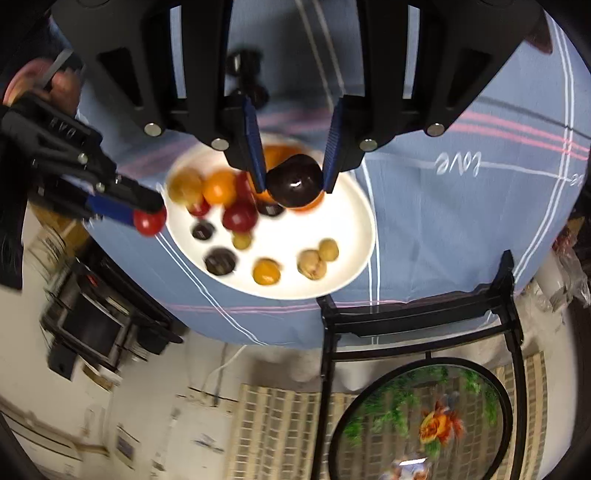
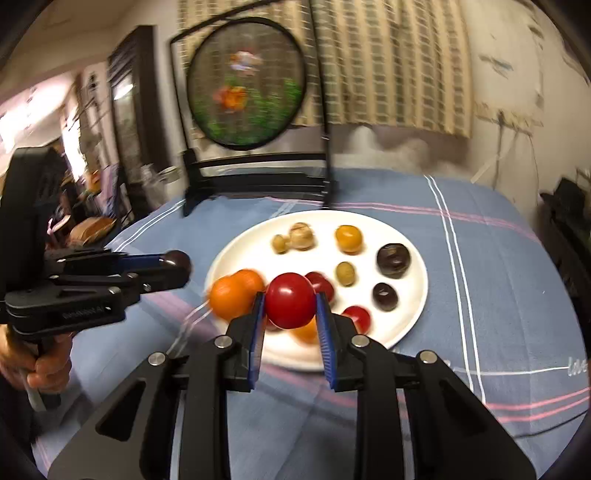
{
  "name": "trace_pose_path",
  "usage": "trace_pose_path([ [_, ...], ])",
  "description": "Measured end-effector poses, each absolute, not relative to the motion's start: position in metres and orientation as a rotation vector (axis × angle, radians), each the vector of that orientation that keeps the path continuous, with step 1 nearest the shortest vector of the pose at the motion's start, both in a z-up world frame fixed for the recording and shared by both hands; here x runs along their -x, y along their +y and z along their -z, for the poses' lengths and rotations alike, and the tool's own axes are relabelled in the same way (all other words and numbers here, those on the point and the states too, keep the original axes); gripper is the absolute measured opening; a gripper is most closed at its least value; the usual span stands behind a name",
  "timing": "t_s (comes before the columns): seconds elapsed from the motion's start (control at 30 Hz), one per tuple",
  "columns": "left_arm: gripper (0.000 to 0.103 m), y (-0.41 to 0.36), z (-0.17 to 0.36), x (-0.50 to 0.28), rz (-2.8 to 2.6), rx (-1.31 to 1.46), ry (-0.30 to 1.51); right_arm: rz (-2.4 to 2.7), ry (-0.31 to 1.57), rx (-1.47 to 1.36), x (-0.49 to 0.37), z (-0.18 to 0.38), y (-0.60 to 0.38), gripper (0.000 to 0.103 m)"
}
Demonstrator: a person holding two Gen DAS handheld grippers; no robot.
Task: Organize fruits
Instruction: 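Carry the dark plum and red tomato onto the plate and open both grippers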
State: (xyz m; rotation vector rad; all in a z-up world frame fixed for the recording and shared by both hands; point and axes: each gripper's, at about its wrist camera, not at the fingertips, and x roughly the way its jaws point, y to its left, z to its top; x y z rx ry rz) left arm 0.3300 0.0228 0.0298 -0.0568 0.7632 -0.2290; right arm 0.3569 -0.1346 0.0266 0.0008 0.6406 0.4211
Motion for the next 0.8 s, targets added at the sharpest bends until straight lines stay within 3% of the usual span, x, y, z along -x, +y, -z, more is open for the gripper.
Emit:
trace_pose_path([
  [0.37, 0.032, 0.015, -0.001, -0.432, 0.150, 0.059, 0.837, -0.358, 0.676, -0.046, -0.419, -0.008, -0.156, 0.027],
  [0.43, 0.045, 0.016, 0.001, -0.436, 0.137, 0.060, 0.845, -0.354, 0.679, -0.033, -0.424, -0.007, -0.152, 0.029],
  [0.47, 0.074, 0.017, 0.000, -0.436, 0.122, 0.066, 0.839, -0.345, 0.680, -0.027, -0.423, -0.007, -0.152, 0.042],
  [0.5, 0.086, 0.020, -0.003, -0.431, 0.102, 0.075, 0.817, -0.330, 0.677, -0.021, -0.420, -0.008, -0.152, 0.048],
  [0.67, 0.093, 0.033, -0.024, -0.398, 0.060, 0.064, 0.777, -0.348, 0.637, 0.007, -0.390, -0.027, -0.145, 0.056],
  [0.8, 0.101, 0.052, -0.028, -0.351, -0.001, 0.085, 0.756, -0.427, 0.644, 0.031, -0.348, -0.030, -0.130, 0.056],
])
